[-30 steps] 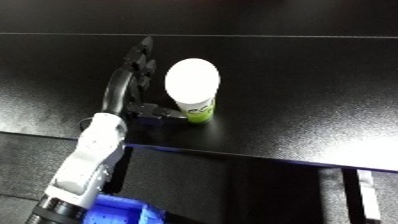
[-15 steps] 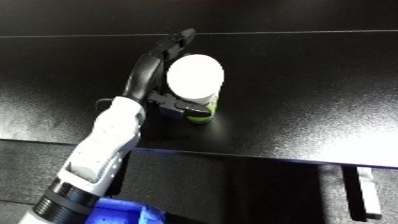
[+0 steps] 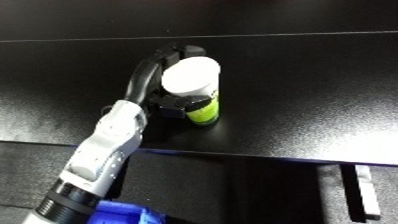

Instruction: Pick up the object and place it into the box

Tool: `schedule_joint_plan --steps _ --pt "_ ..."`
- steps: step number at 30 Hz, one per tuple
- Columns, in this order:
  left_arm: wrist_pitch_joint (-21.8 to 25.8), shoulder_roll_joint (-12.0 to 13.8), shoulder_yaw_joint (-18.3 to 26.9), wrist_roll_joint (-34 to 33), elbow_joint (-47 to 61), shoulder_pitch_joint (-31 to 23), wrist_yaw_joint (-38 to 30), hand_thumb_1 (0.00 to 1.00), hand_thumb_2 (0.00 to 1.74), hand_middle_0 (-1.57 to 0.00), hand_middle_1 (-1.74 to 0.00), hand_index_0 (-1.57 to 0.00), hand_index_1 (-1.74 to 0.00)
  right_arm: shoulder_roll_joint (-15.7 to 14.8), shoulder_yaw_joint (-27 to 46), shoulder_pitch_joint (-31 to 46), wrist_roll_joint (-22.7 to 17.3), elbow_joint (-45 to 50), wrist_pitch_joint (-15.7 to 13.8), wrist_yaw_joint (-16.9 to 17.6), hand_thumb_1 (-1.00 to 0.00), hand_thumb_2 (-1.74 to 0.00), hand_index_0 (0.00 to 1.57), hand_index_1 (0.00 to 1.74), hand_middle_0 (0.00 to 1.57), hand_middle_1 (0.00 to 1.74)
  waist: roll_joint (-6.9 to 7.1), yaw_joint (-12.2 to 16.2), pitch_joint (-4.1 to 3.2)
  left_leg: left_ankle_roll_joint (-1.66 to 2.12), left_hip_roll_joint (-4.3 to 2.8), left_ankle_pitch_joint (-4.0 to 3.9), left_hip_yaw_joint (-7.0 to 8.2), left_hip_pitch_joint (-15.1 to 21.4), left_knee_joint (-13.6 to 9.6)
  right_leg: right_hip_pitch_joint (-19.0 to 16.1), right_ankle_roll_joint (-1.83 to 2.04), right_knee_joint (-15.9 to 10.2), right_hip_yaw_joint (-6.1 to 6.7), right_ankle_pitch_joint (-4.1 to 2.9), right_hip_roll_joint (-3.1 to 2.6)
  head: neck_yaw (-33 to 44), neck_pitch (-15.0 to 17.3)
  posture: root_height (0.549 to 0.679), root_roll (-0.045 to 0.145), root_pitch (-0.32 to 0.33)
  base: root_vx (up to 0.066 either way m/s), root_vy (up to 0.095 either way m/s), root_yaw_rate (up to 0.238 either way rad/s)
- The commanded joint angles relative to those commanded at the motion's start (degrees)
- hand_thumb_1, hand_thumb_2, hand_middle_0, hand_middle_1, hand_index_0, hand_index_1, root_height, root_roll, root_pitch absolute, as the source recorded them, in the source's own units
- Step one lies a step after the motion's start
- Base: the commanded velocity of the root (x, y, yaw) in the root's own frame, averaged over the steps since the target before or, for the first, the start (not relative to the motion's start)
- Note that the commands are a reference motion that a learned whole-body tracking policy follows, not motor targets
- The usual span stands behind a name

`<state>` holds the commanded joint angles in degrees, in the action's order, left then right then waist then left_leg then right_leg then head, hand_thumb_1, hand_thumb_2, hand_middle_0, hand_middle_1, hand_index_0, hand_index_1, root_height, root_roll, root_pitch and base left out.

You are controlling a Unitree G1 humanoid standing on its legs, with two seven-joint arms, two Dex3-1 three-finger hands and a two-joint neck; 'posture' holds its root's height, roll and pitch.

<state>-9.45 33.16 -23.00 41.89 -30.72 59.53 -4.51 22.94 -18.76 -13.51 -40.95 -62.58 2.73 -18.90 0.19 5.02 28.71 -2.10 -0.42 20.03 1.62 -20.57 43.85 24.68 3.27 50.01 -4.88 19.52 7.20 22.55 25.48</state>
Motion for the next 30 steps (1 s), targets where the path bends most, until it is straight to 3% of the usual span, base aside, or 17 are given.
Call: schedule_joint_plan --steps 4,9,20,30 --pt "2.1 -0.8 2.1 3.8 -0.1 -2.1 -0.5 0.9 1.57 -1.41 -1.57 -1.41 -1.57 -0.1 -0.2 -0.3 -0.1 0.4 0.1 0.8 0.0 0.0 0.0 0.0 0.0 0.0 -0.23 -0.4 0.1 0.17 0.27 -0.31 -0.28 0.3 -0.6 -0.4 -0.24 -0.3 -0.15 0.13 0.03 0.2 -0.4 0.625 0.027 -0.071 -0.03 0.008 0.059" --pt "5.9 -0.2 5.0 3.6 2.1 -4.3 -1.8 0.9 1.57 -1.41 -1.57 -1.41 -1.57 -0.1 0.0 0.0 -0.5 0.9 -0.4 1.4 0.0 0.0 0.0 0.0 0.0 0.0 -0.49 -1.2 0.21 0.34 0.64 -0.72 -0.94 0.5 -1.3 -0.7 -0.56 -0.3 -0.58 0.4 0.19 -0.1 -0.8 0.626 0.03 -0.071 -0.042 -0.003 0.075" --pt "12.3 4.5 14.1 2.5 13.0 -10.4 -6.3 0.9 1.57 -1.41 -1.57 -1.41 -1.57 0.6 1.9 3.2 -2.4 1.8 -2.3 1.7 0.0 0.0 0.0 0.0 0.0 0.0 -1.14 -4.0 0.31 0.69 1.62 -1.55 -2.59 0.8 -2.4 -1.9 -1.24 -0.6 -2.08 1.01 1.05 0.0 -1.1 0.626 0.044 -0.073 -0.038 -0.015 0.089" --pt "18.8 10.9 26.3 -1.9 14.7 -20.6 -13.7 0.9 1.57 -1.41 -1.57 -1.41 -1.57 0.7 4.5 6.0 -3.5 2.7 -3.6 2.1 0.0 0.0 0.0 0.0 0.0 0.0 -2.0 -6.8 0.44 0.89 2.62 -1.85 -3.73 0.4 -2.1 -2.5 -2.15 0.4 -3.36 2.29 1.75 2.6 0.0 0.625 0.056 -0.075 -0.012 -0.017 0.096"
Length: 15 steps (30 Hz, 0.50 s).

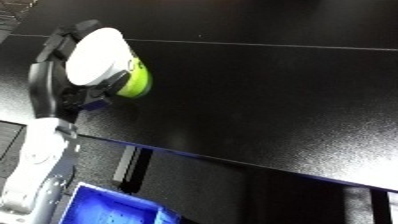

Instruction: Pick up the object and place it into the box

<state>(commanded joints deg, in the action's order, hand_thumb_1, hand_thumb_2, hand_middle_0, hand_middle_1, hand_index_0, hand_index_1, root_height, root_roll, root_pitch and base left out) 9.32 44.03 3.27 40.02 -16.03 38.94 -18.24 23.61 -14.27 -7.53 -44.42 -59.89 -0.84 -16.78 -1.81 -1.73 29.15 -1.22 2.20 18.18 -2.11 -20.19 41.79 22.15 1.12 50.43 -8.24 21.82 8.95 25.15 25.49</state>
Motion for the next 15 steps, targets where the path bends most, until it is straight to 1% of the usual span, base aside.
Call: schedule_joint_plan --steps 4,7,10,13,15 --pt "3.1 1.8 5.2 -1.3 -4.2 -5.8 -2.8 0.9 1.57 -1.41 -1.57 -1.41 -1.57 0.1 0.8 0.8 -0.4 0.7 0.1 0.6 0.0 0.0 0.0 0.0 0.0 0.0 -0.42 -0.8 0.14 0.05 0.33 -0.11 -0.33 -0.1 0.2 -0.3 -0.35 0.4 -0.33 0.61 0.09 2.6 1.0 0.625 0.061 -0.076 0.005 -0.011 0.07" --pt "6.1 2.2 8.2 -1.9 -9.5 -10.0 -5.4 0.9 1.57 -1.41 -1.57 -1.41 -1.57 0.4 0.9 1.0 -0.9 1.2 0.3 1.3 0.0 0.0 0.0 0.0 0.0 0.0 -0.68 -1.1 0.13 0.12 0.53 -0.36 -0.51 0.0 0.0 -0.7 -0.67 0.5 -0.48 1.15 0.03 8.0 4.3 0.625 0.065 -0.076 -0.006 0.005 0.04" --pt "8.8 2.0 9.6 -0.5 -15.6 -13.1 -7.8 0.9 1.57 -1.41 -1.57 -1.41 -1.57 0.6 0.6 0.6 -1.3 1.4 0.9 2.3 0.0 0.0 0.0 0.0 0.0 0.0 -0.81 -1.4 0.04 0.19 0.71 -0.71 -0.69 0.1 -0.2 -1.2 -0.96 0.5 -0.72 1.72 0.07 14.5 6.5 0.625 0.067 -0.079 -0.004 0.003 0.047" --pt "10.1 2.2 9.9 1.5 -21.6 -14.4 -9.0 0.9 1.57 -1.41 -1.57 -1.41 -1.57 0.5 0.1 0.2 -1.5 0.8 1.2 3.0 0.0 0.0 0.0 0.0 0.0 0.0 -0.56 -1.7 -0.2 -0.01 0.68 -0.83 -0.84 0.1 -0.3 -2.0 -1.12 0.6 -1.15 2.28 0.19 20.6 7.7 0.625 0.066 -0.084 0.028 -0.011 0.054" --pt "10.2 2.6 10.2 2.0 -25.6 -14.3 -10.1 0.9 1.57 -1.41 -1.57 -1.41 -1.57 0.3 -0.2 0.1 -1.9 -0.1 1.0 2.9 0.0 0.0 0.0 0.0 0.0 0.0 -0.16 -1.7 -0.4 -0.22 0.51 -0.86 -0.87 0.1 -0.2 -2.4 -1.12 0.6 -1.38 2.56 0.14 23.8 9.3 0.625 0.063 -0.085 0.032 -0.026 0.041"
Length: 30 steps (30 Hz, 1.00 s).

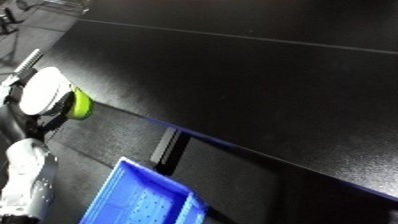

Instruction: Pick up the object and place it into the box

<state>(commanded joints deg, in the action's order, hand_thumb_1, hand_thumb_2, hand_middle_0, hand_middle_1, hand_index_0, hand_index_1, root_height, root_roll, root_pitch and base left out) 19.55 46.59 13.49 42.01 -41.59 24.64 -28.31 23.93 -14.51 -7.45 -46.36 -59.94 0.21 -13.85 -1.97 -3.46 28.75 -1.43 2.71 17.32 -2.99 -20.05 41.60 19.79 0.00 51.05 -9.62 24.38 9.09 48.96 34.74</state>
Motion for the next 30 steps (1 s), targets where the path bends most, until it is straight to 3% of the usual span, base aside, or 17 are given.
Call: schedule_joint_plan --steps 3,10,17,28,30 --pt "-0.5 0.5 0.8 1.5 -5.7 0.9 -2.0 0.9 1.57 -1.41 -1.57 -1.41 -1.57 -0.3 -0.5 -0.1 -0.5 -1.3 -0.4 -0.4 0.0 0.0 0.0 0.0 0.0 0.0 0.75 0.0 -0.21 -0.18 -0.31 -0.2 -0.13 -0.1 0.0 -0.4 0.06 0.0 -0.14 0.24 -0.32 2.5 1.9 0.624 0.056 -0.087 0.022 -0.031 0.036" --pt "-2.0 0.9 2.6 9.6 -17.9 1.9 -0.6 0.9 1.57 -1.41 -1.57 -1.41 -1.57 -0.9 -1.7 -0.7 0.0 -3.7 -0.9 -1.2 0.0 0.0 0.0 0.0 0.0 0.0 2.1 0.7 -0.21 -0.16 -0.7 -0.66 -0.47 -0.1 -0.6 -1.3 -0.03 -0.9 0.3 0.46 -1.38 6.1 3.4 0.625 0.049 -0.089 0.015 0.005 0.024" --pt "-5.3 -1.1 2.3 14.5 -26.1 1.3 5.3 0.55 0.96 -0.86 -0.96 -0.86 -0.96 -1.3 -2.4 -1.2 1.7 -5.2 -1.0 -2.2 0.0 0.0 0.0 0.0 0.0 0.0 3.31 1.0 -0.2 -0.14 -1.0 -0.87 -0.27 0.1 -1.7 -1.9 -0.09 -2.1 0.31 0.55 -1.99 7.1 4.0 0.627 0.044 -0.086 0.001 0.022 0.002" --pt "-10.8 -4.1 0.0 13.7 -33.9 -0.3 10.6 0.0 0.0 0.0 0.0 0.0 0.0 -1.2 -3.1 -1.6 2.1 -5.5 -0.6 -2.9 0.0 0.0 0.0 0.0 0.0 0.0 4.56 1.4 0.18 -0.12 -1.3 -0.86 0.19 0.4 -2.7 -2.3 -0.05 -3.7 0.36 0.13 -2.59 5.5 2.3 0.629 0.039 -0.08 -0.008 0.021 -0.017" --pt "-10.8 -4.5 -0.4 13.3 -34.5 -0.5 11.7 0.0 0.0 0.0 0.0 0.0 0.0 -1.1 -3.3 -1.7 2.2 -5.6 -0.5 -3.0 0.0 0.0 0.0 0.0 0.0 0.0 4.61 1.5 0.25 -0.18 -1.26 -0.8 0.26 0.4 -2.8 -2.3 -0.1 -3.9 0.42 0.1 -2.66 4.9 1.8 0.629 0.038 -0.079 -0.019 0.023 -0.028"
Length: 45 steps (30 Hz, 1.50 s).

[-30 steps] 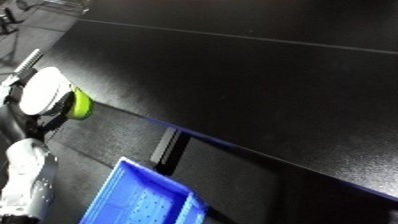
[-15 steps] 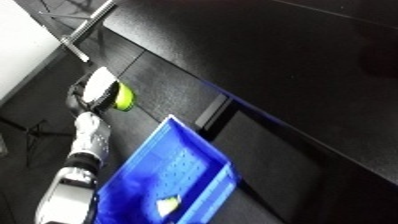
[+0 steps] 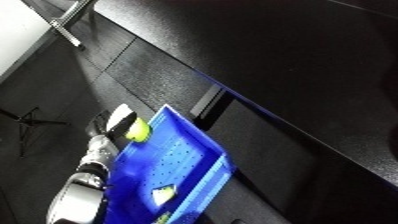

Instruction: Pick up the object and place it into the box

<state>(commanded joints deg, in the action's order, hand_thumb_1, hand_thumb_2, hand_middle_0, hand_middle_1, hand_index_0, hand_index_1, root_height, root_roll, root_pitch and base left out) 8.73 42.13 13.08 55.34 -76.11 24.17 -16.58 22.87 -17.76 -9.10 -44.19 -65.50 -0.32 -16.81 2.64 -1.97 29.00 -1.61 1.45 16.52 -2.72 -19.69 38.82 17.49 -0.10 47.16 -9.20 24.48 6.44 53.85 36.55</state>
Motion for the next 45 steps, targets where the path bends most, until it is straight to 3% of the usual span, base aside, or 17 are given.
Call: schedule_joint_plan --steps 8,15,25,30,35,39,42,45 --pt "-0.7 -0.2 -1.8 -2.8 -0.3 0.5 1.9 0.0 0.0 0.0 0.0 0.0 0.0 0.4 -0.4 -0.1 -0.6 0.1 -0.2 -0.1 0.0 0.0 0.0 0.0 0.0 0.0 -0.34 0.0 0.05 -0.09 0.14 -0.03 0.02 -0.2 -0.2 0.4 -0.05 0.1 0.02 0.01 0.01 -2.8 -0.3 0.629 0.037 -0.074 -0.023 0.001 0.011" --pt "-2.6 -0.6 -3.0 -4.2 -0.4 0.9 2.7 0.0 0.0 0.0 0.0 0.0 0.0 0.1 -0.6 -0.3 -1.4 0.1 -0.5 0.1 0.0 0.0 0.0 0.0 0.0 0.0 -0.35 0.0 0.03 0.1 0.04 -0.22 0.19 -0.3 -0.6 0.5 0.19 -0.9 -0.2 -0.7 -0.05 -6.5 -1.5 0.631 0.036 -0.069 -0.022 -0.029 -0.02" --pt "-1.8 -3.1 -5.6 -7.4 0.9 -0.2 9.9 0.0 0.0 0.0 0.0 0.0 0.0 0.8 -0.5 -0.7 -1.4 1.3 -0.5 1.0 0.0 0.0 0.0 0.0 0.0 0.0 -1.2 0.6 0.06 0.04 -0.14 0.53 1.09 -0.5 0.3 1.1 0.3 -1.1 0.18 -1.35 -0.14 -15.1 -4.1 0.631 0.034 -0.064 -0.027 -0.006 -0.07" --pt "-3.2 -4.7 -8.1 -9.5 2.3 -1.1 18.5 0.0 0.0 0.0 0.0 0.0 0.0 1.0 -0.3 -0.8 -1.1 2.4 -0.6 1.5 0.0 0.0 0.0 0.0 0.0 0.0 -1.6 1.0 0.33 -0.02 -0.3 0.83 1.46 -0.7 1.1 1.8 0.47 -0.5 0.57 -1.75 -0.24 -23.1 -5.8 0.63 0.03 -0.063 -0.029 -0.012 -0.069" --pt "-5.4 -8.2 -11.8 -10.5 3.7 -3.0 26.4 0.0 0.0 0.0 0.0 0.0 0.0 1.1 0.3 -1.2 -0.4 3.4 -0.6 2.1 0.0 0.0 0.0 0.0 0.0 0.0 -2.11 1.5 0.58 0.18 -0.72 0.66 1.9 -0.2 0.4 2.2 0.83 -1.0 1.02 -2.47 -0.35 -35.3 -6.5 0.632 0.026 -0.059 -0.036 0.007 -0.104" --pt "-4.4 -11.9 -14.9 -12.3 4.6 -4.6 29.1 0.0 0.0 0.0 0.0 0.0 0.0 0.9 0.6 -2.2 0.4 2.7 -0.6 1.9 0.0 0.0 0.0 0.0 0.0 0.0 -2.62 1.9 0.34 0.51 -1.27 0.15 2.3 0.6 -1.0 2.5 1.0 -1.4 1.34 -2.94 -0.25 -46.0 -6.8 0.635 0.023 -0.056 -0.006 0.034 -0.095" --pt "-3.6 -14.2 -17.1 -14.8 5.2 -5.2 30.0 0.0 0.0 0.0 0.0 0.0 0.0 0.7 0.9 -3.0 1.0 1.8 -0.7 1.4 0.0 0.0 0.0 0.0 0.0 0.0 -2.83 2.0 -0.01 0.82 -1.59 -0.23 2.64 0.8 -1.8 2.7 1.34 -2.2 1.59 -3.73 -0.12 -52.1 -7.0 0.637 0.022 -0.051 -0.001 0.021 -0.089" --pt "-3.4 -15.8 -18.6 -16.3 5.6 -5.6 30.3 0.0 0.0 0.0 0.0 0.0 0.0 0.7 1.2 -3.8 1.4 1.3 -0.3 1.2 0.0 0.0 0.0 0.0 0.0 0.0 -2.86 2.1 -0.25 0.98 -1.68 -0.3 2.88 0.7 -1.9 3.0 1.65 -3.1 1.9 -4.57 -0.07 -53.3 -7.1 0.637 0.021 -0.047 0.001 0.004 -0.063"
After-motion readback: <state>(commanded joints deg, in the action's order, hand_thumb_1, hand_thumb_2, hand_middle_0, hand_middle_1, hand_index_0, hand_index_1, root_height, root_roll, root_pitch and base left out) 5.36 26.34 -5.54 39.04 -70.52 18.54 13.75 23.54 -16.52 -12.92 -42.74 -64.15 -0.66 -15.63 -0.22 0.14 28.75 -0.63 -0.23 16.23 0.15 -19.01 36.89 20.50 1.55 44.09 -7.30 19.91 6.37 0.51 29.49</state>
